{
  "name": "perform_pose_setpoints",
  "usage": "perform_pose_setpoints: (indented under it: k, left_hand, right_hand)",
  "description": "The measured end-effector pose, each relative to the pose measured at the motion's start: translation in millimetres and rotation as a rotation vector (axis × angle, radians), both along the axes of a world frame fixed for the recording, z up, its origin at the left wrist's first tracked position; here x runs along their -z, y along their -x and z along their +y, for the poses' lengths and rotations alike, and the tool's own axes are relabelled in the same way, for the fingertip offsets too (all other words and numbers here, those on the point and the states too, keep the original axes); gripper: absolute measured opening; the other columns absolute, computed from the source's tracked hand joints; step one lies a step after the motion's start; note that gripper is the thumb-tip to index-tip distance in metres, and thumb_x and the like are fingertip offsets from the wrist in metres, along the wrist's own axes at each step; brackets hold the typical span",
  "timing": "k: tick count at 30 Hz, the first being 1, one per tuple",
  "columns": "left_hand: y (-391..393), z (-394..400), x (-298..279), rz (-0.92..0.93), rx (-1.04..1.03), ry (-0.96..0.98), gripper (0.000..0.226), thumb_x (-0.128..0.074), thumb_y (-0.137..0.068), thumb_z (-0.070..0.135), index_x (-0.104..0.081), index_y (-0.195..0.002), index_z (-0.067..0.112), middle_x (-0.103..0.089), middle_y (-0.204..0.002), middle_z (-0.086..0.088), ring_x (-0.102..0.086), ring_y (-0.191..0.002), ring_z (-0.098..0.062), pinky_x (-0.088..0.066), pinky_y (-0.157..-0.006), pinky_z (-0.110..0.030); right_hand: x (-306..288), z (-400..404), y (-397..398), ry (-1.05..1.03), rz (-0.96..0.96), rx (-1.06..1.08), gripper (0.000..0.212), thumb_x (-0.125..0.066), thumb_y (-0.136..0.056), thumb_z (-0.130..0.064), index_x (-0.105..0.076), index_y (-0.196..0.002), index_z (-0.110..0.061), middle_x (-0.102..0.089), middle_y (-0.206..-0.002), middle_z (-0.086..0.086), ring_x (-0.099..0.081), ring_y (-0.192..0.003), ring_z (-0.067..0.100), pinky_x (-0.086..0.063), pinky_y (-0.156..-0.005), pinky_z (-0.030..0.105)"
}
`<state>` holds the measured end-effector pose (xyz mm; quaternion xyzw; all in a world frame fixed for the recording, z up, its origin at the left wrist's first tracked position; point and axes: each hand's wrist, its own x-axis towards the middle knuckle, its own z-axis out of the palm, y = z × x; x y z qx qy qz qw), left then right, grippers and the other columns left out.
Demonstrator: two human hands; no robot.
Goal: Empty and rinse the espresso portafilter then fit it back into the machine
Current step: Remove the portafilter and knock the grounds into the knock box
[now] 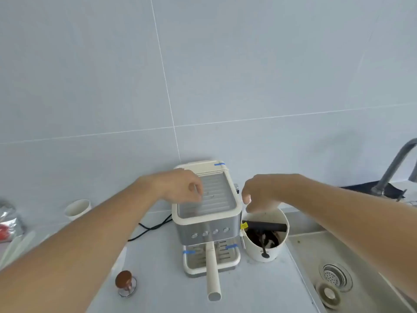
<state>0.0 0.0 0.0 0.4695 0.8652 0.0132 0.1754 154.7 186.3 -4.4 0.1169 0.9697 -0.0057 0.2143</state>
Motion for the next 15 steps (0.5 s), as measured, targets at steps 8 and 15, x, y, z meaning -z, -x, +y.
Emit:
perform_pose_setpoints:
  k: [8,15]
  left_hand:
    - [-3.2,-4.2,43.6,-0.039,0.066,-0.110,0.023,-0.058,-0.087,0.039,-0.065,-0.109,0.033,-0.064,-0.103,0.014,-0.060,-0.092,-0.006,-0.050,-0.086,-0.028]
    - [-8.7,1.7,79.0,-0.004,0.171,-0.281,0.047,-0.056,-0.089,0.052,-0.052,-0.133,0.034,-0.052,-0.137,0.010,-0.050,-0.118,-0.009,-0.038,-0.095,-0.025]
  right_hand:
    - [65.3,-16.2,-23.7,0.158,-0.113,0.067,0.028,-0.053,-0.084,-0.040,-0.068,-0.106,-0.032,-0.067,-0.107,-0.009,-0.062,-0.097,0.021,-0.052,-0.079,0.035]
    - [136.4,-37.5,-37.5,0.415,-0.080,0.223,0.033,-0.053,-0.092,-0.045,-0.070,-0.113,-0.028,-0.067,-0.112,-0.004,-0.062,-0.098,0.020,-0.052,-0.085,0.033]
